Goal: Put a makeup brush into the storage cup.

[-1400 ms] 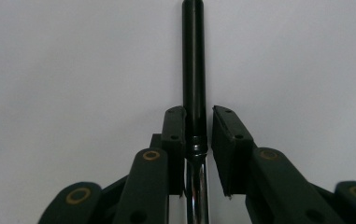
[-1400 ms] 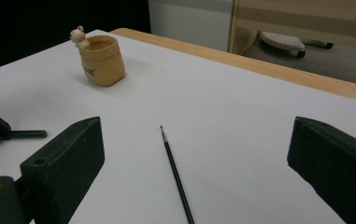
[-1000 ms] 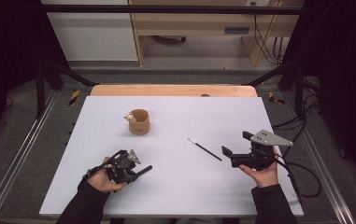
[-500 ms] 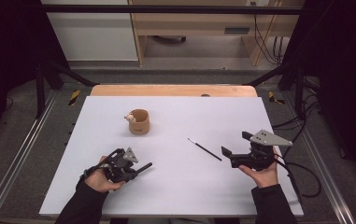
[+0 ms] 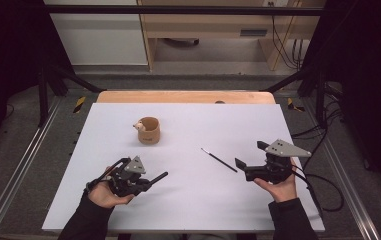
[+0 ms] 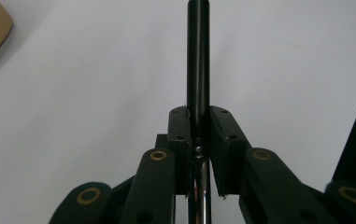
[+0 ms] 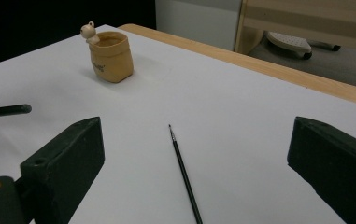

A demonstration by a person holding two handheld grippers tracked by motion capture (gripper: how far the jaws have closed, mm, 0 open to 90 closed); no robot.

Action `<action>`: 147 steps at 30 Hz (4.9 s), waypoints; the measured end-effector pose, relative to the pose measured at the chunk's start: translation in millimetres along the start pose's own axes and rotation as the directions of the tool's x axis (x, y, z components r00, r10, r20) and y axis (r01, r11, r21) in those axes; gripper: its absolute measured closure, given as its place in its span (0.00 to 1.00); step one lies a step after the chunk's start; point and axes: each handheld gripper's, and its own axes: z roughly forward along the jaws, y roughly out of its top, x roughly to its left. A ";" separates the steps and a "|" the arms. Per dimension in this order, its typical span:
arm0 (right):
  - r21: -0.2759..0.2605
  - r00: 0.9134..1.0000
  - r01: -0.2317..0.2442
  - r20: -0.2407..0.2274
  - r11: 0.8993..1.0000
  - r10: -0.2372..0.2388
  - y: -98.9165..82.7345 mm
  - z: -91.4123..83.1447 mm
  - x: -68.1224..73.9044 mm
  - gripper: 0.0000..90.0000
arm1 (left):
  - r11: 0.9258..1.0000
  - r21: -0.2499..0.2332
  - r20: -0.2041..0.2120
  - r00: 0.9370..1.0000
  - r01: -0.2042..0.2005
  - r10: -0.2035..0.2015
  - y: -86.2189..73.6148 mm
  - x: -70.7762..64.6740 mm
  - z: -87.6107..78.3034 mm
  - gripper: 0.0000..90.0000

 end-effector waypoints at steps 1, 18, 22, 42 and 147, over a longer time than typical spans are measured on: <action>0.000 1.000 0.000 0.000 1.000 0.000 0.0 0.0 0.0 0.05 | 1.000 -0.004 -0.003 1.000 -0.003 0.003 0.8 -1.2 -0.6 0.88; 0.010 0.997 0.056 -0.045 0.998 -0.055 14.2 -2.9 22.3 0.05 | 0.996 -0.069 0.046 0.997 -0.064 0.067 21.4 -17.3 -5.2 0.88; 0.029 0.995 0.085 -0.060 0.996 -0.083 17.1 -0.2 28.5 0.05 | 0.995 -0.066 0.073 0.994 -0.077 0.082 26.9 -16.3 -4.0 0.88; 0.114 0.966 0.240 -0.125 0.964 -0.226 33.7 6.5 53.2 0.08 | 0.984 -0.070 0.108 0.979 -0.165 0.172 68.9 -20.0 -4.3 0.88; 0.242 0.612 0.785 -0.445 0.571 -0.654 15.9 46.5 122.7 0.79 | 0.963 -0.013 0.236 0.936 -0.267 0.263 112.5 -55.1 28.5 0.88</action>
